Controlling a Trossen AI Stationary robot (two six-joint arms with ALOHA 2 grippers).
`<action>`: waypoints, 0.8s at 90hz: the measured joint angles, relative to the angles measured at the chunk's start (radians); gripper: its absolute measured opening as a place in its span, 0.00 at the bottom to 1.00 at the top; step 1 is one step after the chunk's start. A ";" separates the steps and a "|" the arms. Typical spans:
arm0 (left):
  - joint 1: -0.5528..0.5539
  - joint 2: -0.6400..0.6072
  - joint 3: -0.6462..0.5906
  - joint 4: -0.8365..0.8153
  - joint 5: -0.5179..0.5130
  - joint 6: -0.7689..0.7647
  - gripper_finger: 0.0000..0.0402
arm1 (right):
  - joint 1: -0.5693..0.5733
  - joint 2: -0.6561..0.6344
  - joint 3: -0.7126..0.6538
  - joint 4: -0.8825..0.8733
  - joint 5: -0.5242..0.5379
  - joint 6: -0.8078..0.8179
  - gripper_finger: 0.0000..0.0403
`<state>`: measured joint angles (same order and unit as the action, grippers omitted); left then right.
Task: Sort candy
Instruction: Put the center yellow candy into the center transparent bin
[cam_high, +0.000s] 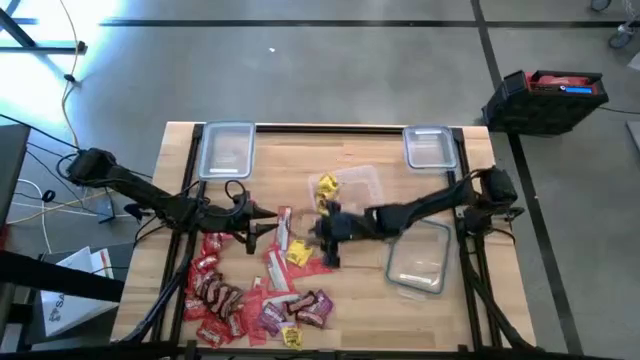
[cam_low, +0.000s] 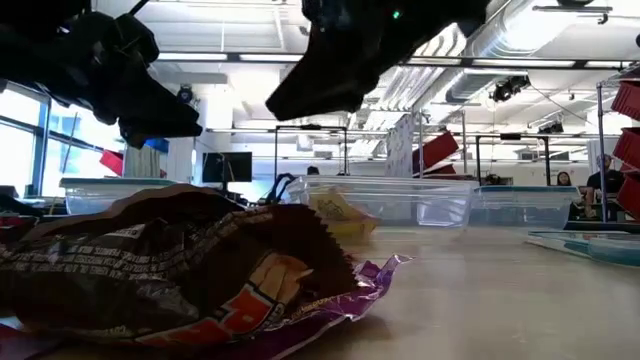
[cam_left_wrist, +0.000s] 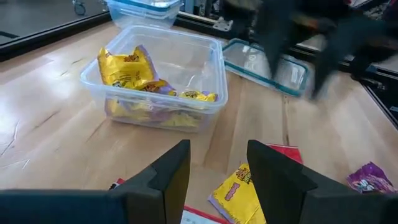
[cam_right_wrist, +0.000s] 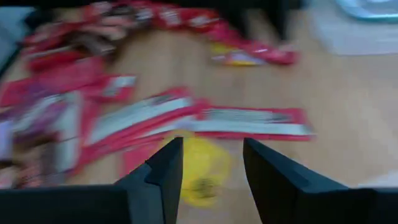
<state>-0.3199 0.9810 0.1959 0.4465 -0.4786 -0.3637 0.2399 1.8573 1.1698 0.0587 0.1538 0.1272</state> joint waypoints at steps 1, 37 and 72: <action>0.000 0.000 0.000 0.000 0.001 0.000 0.36 | 0.005 0.004 0.000 -0.002 -0.001 0.004 0.34; 0.000 0.000 0.000 0.016 0.003 0.053 0.36 | 0.008 0.055 0.000 -0.325 0.091 0.071 0.34; 0.008 0.000 0.000 0.013 -0.001 0.043 0.36 | -0.188 0.055 0.000 -0.296 0.165 -0.023 0.34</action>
<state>-0.3119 0.9806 0.1963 0.4598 -0.4795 -0.3207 0.0523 1.9125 1.1698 -0.2372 0.3190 0.1042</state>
